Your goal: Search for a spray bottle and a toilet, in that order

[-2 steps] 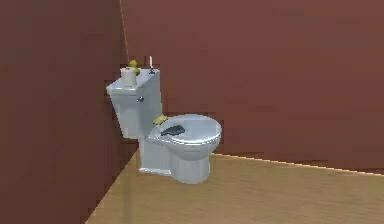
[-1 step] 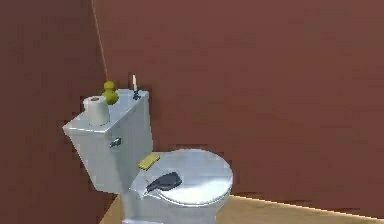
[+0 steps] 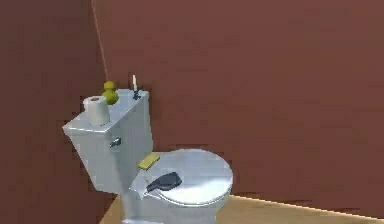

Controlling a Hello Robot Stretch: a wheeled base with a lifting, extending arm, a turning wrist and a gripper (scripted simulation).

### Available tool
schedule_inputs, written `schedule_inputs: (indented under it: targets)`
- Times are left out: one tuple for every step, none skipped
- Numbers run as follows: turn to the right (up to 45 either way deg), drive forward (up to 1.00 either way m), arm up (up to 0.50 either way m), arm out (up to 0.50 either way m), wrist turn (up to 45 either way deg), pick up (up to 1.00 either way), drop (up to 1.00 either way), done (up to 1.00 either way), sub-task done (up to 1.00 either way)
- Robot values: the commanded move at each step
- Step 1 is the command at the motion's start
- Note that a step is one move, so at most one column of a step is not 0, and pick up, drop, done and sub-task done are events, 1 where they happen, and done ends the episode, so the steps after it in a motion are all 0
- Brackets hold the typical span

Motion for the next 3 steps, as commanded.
schedule_inputs:
  targets:
    - [-45.0, 0.0, 0.0, 0.0, 0.0, 0.0, 0.0, 0.0, 0.0]
    - [-33.0, 0.0, 0.0, 0.0, 0.0, 0.0, 0.0, 0.0, 0.0]
    - [0.0, 0.15, 0.0, 0.0, 0.0, 0.0, 0.0, 0.0, 0.0]
